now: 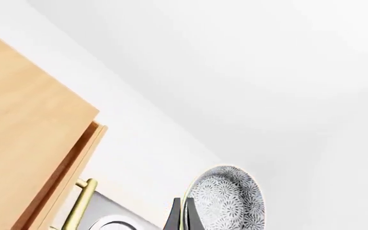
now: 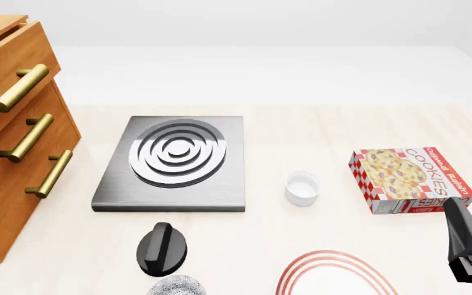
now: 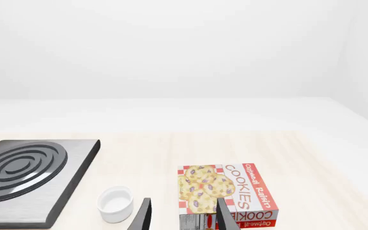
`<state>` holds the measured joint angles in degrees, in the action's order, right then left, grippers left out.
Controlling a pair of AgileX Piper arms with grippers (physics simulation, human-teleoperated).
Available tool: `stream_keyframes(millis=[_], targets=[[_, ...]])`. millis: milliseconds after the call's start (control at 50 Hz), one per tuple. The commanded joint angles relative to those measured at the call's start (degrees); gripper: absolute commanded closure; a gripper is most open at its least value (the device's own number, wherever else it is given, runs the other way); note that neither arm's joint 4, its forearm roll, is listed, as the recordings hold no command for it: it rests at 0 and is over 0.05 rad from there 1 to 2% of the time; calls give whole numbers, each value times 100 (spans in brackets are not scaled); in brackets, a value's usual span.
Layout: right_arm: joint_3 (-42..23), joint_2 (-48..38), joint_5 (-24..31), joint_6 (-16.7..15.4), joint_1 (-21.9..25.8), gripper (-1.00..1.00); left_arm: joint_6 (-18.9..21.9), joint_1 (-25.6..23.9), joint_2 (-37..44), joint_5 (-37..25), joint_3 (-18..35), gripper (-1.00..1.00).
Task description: Pick the akita bowl on the wooden cabinet and place it on the plate.
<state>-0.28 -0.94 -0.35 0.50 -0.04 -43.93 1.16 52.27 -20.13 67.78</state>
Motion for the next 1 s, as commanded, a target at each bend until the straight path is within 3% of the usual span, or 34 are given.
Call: stream_keyframes(millis=[20, 540, 1000], targets=[[0, -2, -1, 1, 0, -100, 98, -362, 1, -58, 90, 100], [0, 0, 0, 1, 0, -100, 435, -1167, 383, -237, 511, 100], [0, -2, -1, 1, 0, -100, 697, -2195, 530, -345, 526, 100]])
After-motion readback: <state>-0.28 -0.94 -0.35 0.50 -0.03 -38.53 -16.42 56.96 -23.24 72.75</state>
